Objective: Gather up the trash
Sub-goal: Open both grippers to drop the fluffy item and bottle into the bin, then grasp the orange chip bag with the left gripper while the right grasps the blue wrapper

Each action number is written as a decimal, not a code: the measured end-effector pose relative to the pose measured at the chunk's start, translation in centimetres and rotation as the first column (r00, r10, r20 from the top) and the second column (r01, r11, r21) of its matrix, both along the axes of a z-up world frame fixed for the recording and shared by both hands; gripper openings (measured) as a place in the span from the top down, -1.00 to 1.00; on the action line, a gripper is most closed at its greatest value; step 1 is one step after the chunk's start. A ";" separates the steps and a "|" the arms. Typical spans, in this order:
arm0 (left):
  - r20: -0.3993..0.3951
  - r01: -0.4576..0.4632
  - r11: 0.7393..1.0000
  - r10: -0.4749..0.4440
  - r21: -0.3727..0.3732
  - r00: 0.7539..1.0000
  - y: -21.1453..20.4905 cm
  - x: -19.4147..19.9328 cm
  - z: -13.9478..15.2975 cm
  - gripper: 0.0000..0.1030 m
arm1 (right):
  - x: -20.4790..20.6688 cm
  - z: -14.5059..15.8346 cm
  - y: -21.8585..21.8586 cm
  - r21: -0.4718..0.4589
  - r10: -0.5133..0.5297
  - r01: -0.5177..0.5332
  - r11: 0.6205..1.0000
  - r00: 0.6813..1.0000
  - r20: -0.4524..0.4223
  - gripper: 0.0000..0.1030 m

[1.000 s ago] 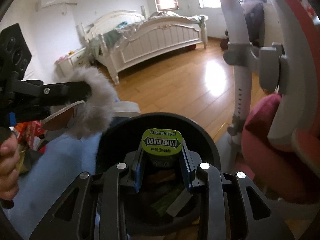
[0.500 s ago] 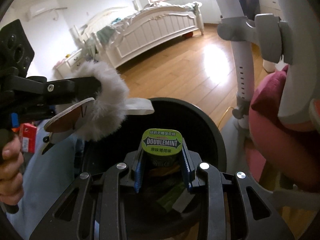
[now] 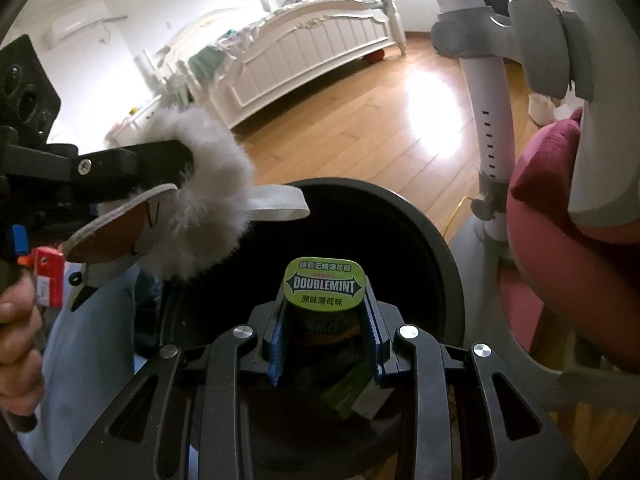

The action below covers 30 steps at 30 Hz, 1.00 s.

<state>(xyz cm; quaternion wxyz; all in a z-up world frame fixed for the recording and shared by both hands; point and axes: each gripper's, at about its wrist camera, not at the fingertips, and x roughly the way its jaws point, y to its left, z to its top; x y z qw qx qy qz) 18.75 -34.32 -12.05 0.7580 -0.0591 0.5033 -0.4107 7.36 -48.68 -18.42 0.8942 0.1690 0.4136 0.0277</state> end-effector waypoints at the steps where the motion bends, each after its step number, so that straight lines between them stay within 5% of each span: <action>1: 0.000 0.001 1.000 -0.001 -0.001 1.000 0.0 0.0 0.0 0.18 | 0.0 0.1 0.0 0.001 -0.001 0.001 1.000 1.000 -0.001 0.38; 6: 0.001 0.005 1.000 -0.005 0.008 1.000 -0.3 0.0 0.0 0.09 | 0.2 0.0 -0.1 0.005 -0.003 0.003 1.000 1.000 -0.011 0.38; 9: 0.013 -0.011 1.000 0.010 0.018 1.000 0.0 0.0 0.3 -0.20 | 0.3 0.0 0.0 -0.001 -0.003 0.003 1.000 1.000 -0.029 0.36; 10: 0.017 -0.019 1.000 0.019 0.014 1.000 0.3 -0.1 0.4 -0.30 | 0.2 0.1 0.0 -0.002 -0.001 0.001 1.000 1.000 -0.026 0.29; 12: 0.025 -0.037 0.999 0.037 -0.002 0.999 1.0 -0.3 0.9 -0.31 | -0.2 0.5 0.0 -0.001 -0.009 0.009 1.000 1.000 -0.006 -0.23; 14: 0.029 -0.045 0.999 0.045 -0.015 0.999 1.9 -0.7 1.5 -0.31 | -0.9 1.2 -0.1 0.005 -0.023 0.023 1.000 0.999 0.026 -0.50; 23: 0.112 -0.076 0.991 0.088 -0.107 0.990 8.2 -5.7 5.9 -0.31 | -1.9 5.1 3.0 -0.039 0.036 -0.033 0.999 0.997 0.072 -0.50; 30: 0.158 -0.276 0.951 0.297 -0.138 0.942 18.6 -8.2 8.4 -0.46 | -2.2 10.3 9.2 -0.094 0.167 -0.155 0.983 0.976 0.141 -0.57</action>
